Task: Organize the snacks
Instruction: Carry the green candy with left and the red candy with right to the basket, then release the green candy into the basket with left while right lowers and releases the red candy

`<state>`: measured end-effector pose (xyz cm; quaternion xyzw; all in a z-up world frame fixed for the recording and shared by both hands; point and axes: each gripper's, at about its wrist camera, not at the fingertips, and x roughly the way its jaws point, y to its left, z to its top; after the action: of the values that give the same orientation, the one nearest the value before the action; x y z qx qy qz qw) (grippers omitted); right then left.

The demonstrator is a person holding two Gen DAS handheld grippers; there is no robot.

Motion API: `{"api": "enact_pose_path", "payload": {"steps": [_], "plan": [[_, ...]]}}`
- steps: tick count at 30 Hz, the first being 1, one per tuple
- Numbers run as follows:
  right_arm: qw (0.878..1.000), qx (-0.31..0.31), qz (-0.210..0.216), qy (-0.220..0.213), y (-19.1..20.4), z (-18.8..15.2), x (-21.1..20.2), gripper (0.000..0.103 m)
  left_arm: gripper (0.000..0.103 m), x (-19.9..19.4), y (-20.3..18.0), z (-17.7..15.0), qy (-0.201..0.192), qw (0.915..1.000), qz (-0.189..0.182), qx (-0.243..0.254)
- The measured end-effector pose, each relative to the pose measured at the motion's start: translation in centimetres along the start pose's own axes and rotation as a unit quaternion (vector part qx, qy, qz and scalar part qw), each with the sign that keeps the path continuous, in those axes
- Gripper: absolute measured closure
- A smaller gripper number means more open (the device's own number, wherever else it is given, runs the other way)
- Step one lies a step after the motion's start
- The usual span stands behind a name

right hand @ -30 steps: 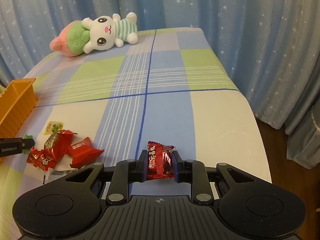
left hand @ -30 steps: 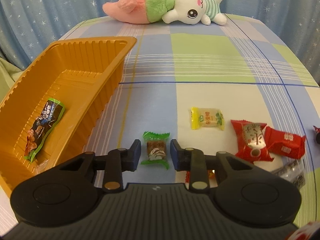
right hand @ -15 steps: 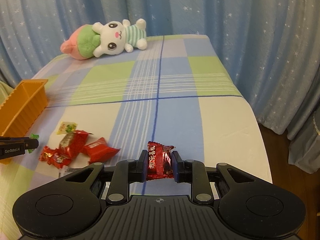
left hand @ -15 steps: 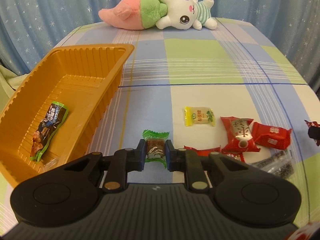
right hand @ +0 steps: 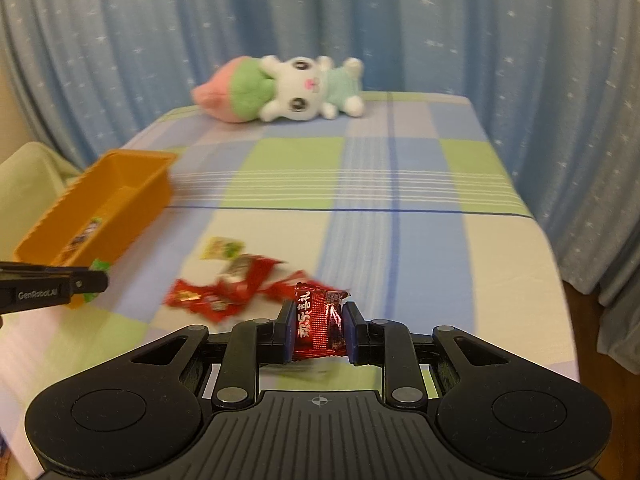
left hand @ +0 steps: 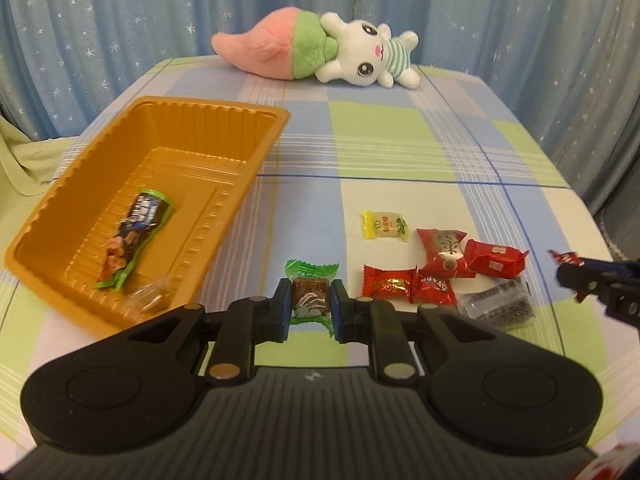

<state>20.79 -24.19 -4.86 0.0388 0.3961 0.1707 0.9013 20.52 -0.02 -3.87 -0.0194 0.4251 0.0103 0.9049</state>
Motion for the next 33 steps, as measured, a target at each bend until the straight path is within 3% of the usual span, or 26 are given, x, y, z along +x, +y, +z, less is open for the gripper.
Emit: {"api": "enact_pose_path", "payload": {"steps": [8, 19, 26, 33], "plan": [[0.997, -0.035, 0.069, 0.007, 6.9, -0.2, -0.5, 0.078, 0.085, -3.9, 4.0, -1.0, -0.01, 0.9998, 0.002, -0.015], [0.986, -0.078, 0.145, 0.013, 16.3, 0.8, 1.4, 0.078, 0.085, -6.7, 11.8, -0.9, -0.025, 0.9985, 0.043, -0.024], [0.984, -0.098, 0.151, 0.003, 20.7, 2.7, 3.7, 0.078, 0.085, -5.8, 16.4, 1.4, -0.045, 0.9966, 0.068, -0.005], [0.986, -0.091, 0.14, -0.005, 23.2, 5.4, 6.7, 0.078, 0.085, -2.5, 19.2, 4.0, -0.041, 0.9967, 0.066, 0.023]]}}
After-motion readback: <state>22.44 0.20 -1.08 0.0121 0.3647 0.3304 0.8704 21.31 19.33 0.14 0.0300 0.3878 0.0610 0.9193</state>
